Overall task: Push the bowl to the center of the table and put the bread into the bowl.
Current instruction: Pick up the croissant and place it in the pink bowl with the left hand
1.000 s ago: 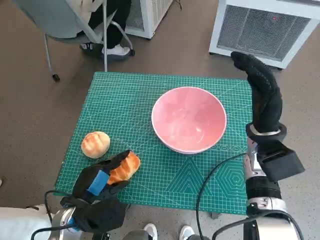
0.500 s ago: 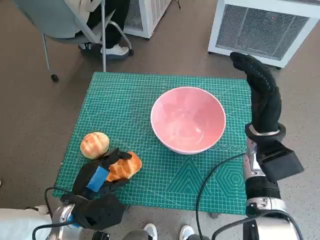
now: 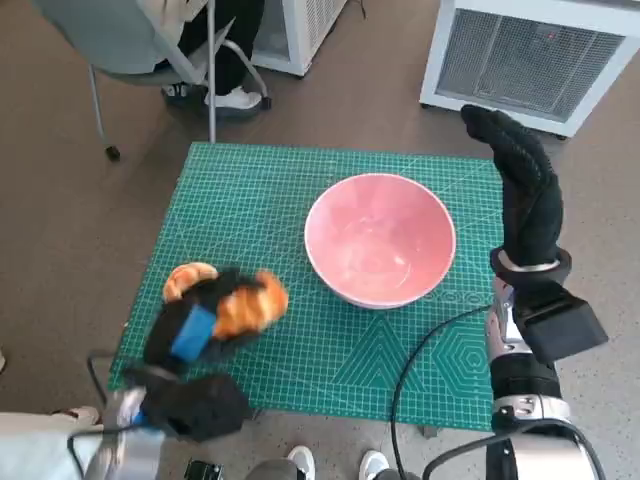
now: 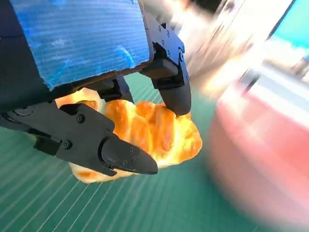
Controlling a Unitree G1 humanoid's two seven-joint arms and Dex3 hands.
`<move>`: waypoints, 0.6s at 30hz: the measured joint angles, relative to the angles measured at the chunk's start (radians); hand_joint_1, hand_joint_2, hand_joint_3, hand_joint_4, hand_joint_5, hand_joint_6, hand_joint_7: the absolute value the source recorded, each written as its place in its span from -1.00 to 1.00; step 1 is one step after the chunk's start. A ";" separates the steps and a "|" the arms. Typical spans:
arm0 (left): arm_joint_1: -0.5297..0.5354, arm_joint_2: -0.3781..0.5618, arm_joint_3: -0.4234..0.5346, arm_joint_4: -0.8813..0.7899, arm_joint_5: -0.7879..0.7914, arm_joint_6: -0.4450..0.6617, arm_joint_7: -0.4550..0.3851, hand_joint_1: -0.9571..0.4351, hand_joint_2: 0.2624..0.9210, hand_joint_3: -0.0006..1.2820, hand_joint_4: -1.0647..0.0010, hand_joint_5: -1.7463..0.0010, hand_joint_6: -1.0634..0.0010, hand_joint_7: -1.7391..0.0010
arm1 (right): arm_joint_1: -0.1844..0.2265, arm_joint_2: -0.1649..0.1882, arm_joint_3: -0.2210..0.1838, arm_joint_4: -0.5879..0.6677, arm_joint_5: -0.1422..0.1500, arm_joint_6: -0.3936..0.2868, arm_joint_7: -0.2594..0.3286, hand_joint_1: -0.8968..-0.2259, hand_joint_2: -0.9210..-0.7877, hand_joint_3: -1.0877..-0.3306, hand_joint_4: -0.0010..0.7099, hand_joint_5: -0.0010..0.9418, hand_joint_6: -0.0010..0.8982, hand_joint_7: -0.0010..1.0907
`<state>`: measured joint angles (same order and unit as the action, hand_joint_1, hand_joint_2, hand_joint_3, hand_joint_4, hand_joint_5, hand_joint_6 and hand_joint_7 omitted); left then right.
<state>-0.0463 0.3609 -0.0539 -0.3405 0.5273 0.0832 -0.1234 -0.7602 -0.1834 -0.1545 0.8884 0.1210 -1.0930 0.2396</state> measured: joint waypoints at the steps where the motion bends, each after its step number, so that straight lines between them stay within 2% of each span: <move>1: -0.033 -0.008 0.001 0.000 -0.001 0.000 0.005 0.38 0.99 -0.94 -0.33 -0.33 -0.28 -0.26 | 0.000 0.000 0.000 0.000 0.001 0.000 0.001 -0.01 -1.00 -0.27 0.08 -0.99 -0.43 -0.50; 11: -0.336 -0.072 -0.025 0.063 -0.010 -0.029 0.071 0.38 0.98 -0.96 -0.38 -0.28 -0.32 -0.25 | 0.002 0.000 -0.001 -0.001 0.003 -0.001 0.003 -0.02 -1.00 -0.28 0.07 -1.00 -0.43 -0.51; 18: -0.547 -0.112 -0.092 0.232 0.015 -0.115 0.129 0.38 0.99 -0.96 -0.39 -0.25 -0.27 -0.30 | 0.004 0.002 0.000 -0.003 0.003 -0.001 0.003 -0.04 -1.00 -0.28 0.03 -1.00 -0.43 -0.52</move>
<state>-0.5934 0.2484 -0.1460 -0.1089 0.5423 -0.0315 0.0051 -0.7557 -0.1816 -0.1544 0.8849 0.1236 -1.0945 0.2422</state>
